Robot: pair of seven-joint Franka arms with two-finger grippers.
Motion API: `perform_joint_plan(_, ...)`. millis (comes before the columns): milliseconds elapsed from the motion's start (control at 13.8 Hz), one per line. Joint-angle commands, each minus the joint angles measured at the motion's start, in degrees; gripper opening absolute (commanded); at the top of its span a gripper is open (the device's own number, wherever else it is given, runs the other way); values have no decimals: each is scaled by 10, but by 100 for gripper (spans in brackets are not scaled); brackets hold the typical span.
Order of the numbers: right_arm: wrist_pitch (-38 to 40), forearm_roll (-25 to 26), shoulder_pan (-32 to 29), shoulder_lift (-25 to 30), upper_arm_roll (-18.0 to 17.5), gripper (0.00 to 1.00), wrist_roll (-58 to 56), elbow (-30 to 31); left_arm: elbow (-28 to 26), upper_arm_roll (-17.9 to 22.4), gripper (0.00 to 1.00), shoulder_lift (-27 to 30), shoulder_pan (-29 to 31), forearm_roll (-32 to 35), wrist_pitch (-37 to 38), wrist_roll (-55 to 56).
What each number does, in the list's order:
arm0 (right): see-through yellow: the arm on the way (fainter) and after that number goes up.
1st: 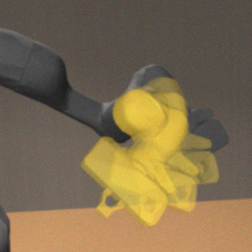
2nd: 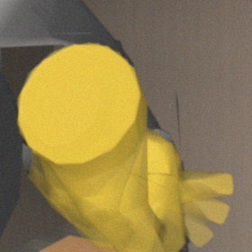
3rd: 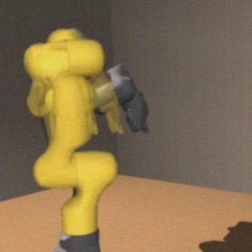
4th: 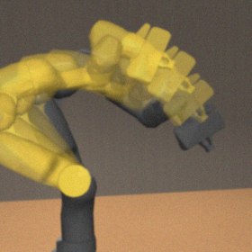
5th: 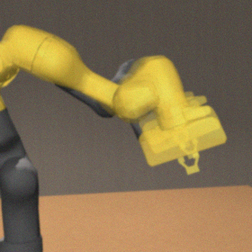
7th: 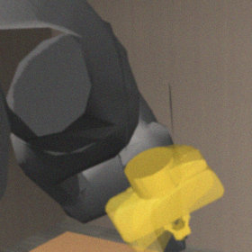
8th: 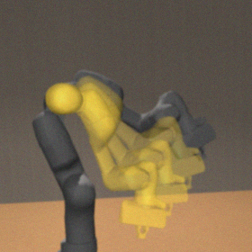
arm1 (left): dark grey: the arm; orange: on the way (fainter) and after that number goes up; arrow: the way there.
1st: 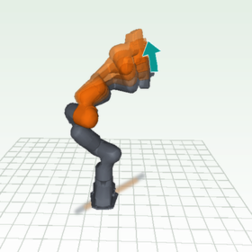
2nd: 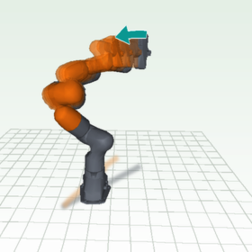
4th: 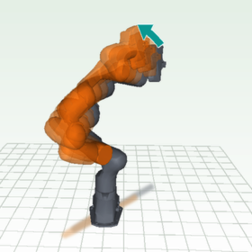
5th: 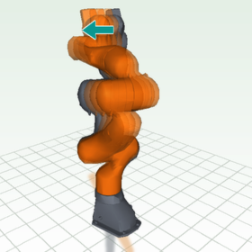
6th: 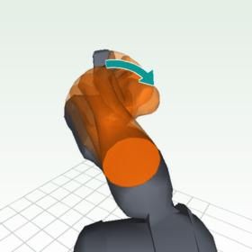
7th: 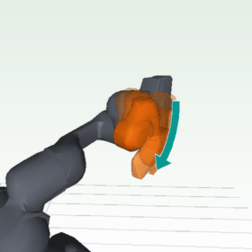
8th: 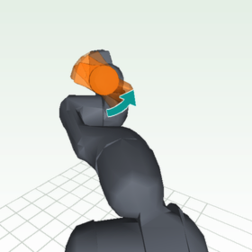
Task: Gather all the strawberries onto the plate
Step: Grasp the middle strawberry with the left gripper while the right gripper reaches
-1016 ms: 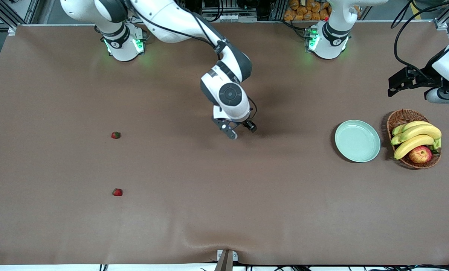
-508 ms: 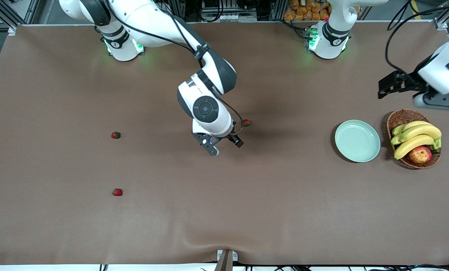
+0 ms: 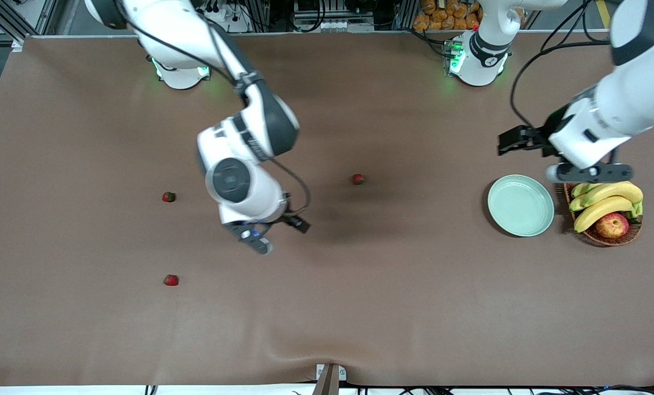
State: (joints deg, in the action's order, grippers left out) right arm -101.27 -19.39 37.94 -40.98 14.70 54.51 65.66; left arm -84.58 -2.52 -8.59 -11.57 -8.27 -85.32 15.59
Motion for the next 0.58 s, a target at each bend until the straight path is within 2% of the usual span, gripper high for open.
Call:
perform_joint_plan(0, 40, 3, -51, 34, 1, 100, -103, 15, -30, 1, 100, 0, -62, 0, -52, 81)
perform_joint_plan(290, 57, 10, -126, 38, 2, 100, -258, 23, -127, 1, 100, -4, -180, 28, -180, 189)
perform_joint_plan(508, 53, 39, -172, 33, 2, 100, -364, 25, -189, 1, 100, -23, -253, 56, -271, 245)
